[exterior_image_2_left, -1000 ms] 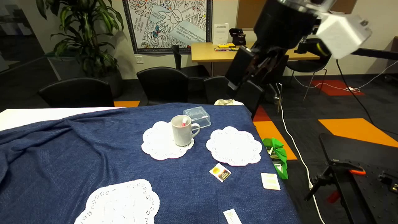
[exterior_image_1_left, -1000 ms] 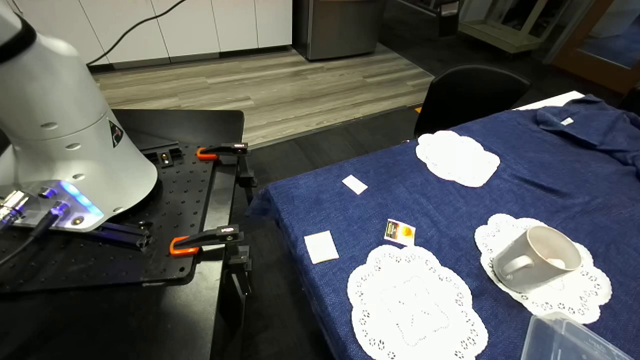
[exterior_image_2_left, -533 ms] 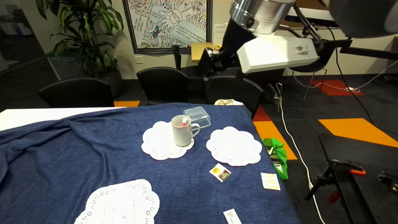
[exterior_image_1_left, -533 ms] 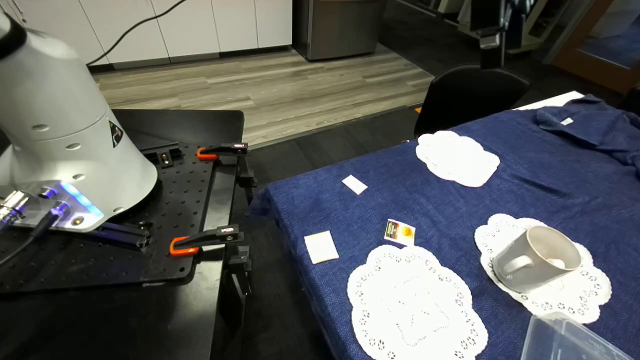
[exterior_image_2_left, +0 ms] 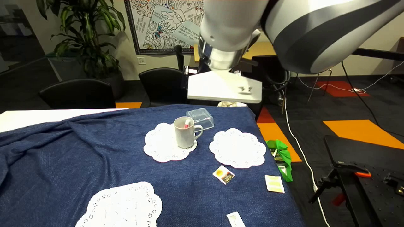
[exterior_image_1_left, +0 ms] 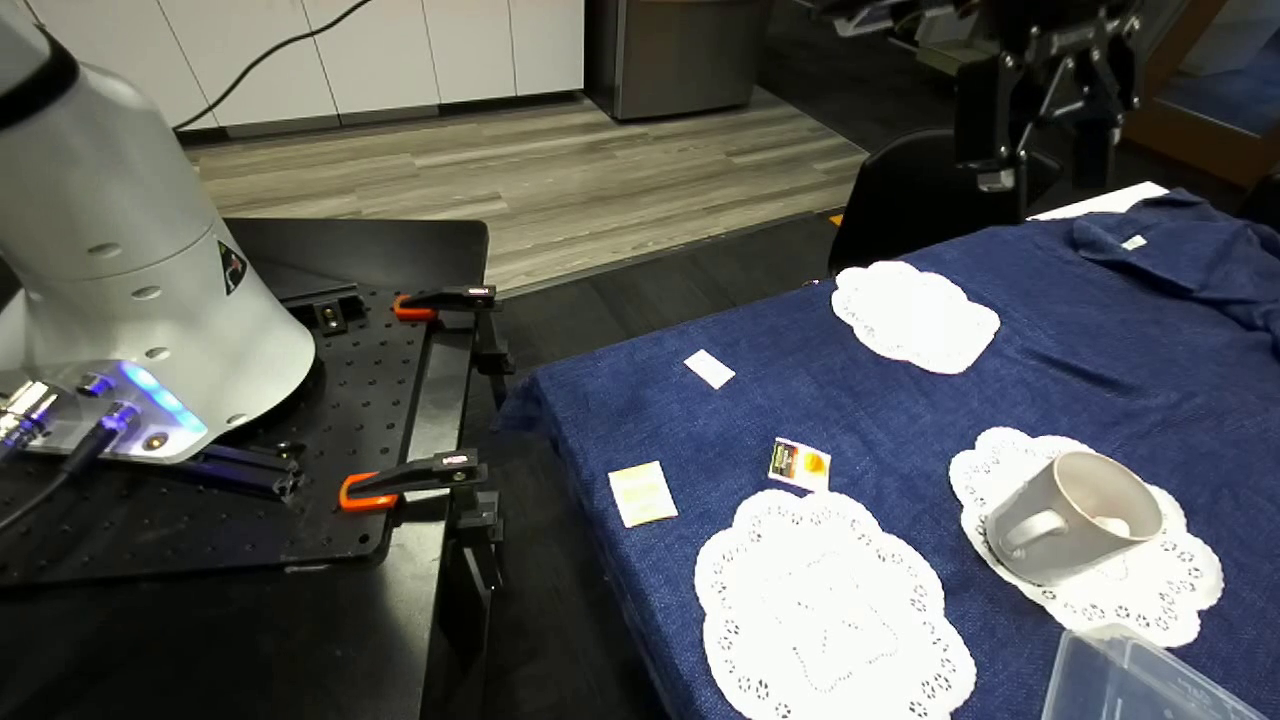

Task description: Remove the marker from the mug

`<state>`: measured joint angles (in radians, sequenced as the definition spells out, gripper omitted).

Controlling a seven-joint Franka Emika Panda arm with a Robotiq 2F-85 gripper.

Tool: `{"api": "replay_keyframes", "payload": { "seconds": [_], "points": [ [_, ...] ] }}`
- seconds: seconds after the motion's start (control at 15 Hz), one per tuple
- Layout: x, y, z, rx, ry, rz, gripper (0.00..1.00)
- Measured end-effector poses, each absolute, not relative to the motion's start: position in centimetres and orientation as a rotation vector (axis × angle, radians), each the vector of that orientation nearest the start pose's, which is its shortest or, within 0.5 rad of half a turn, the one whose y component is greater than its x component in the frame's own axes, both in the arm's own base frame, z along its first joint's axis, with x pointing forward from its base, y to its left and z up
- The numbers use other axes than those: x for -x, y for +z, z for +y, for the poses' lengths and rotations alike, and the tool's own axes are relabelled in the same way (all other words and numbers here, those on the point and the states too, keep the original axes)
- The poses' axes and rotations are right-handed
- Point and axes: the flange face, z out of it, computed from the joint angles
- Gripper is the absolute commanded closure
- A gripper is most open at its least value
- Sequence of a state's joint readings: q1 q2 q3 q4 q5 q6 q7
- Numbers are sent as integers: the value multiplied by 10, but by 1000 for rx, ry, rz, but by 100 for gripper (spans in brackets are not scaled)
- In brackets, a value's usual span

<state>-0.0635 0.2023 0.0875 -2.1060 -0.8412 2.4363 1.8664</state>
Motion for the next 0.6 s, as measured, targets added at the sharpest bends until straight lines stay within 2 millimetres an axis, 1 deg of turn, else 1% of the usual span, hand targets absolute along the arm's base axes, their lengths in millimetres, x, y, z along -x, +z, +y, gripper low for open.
{"api": "replay_keyframes", "payload": {
  "seconds": [0.2,0.33,0.47,0.6],
  "points": [
    [-607,307,16,2606,-870,1979,0],
    [-620,293,16,2595,-862,2009,0],
    [-628,284,16,2596,-854,2017,0],
    [-631,283,16,2594,-855,2017,0]
  ]
}}
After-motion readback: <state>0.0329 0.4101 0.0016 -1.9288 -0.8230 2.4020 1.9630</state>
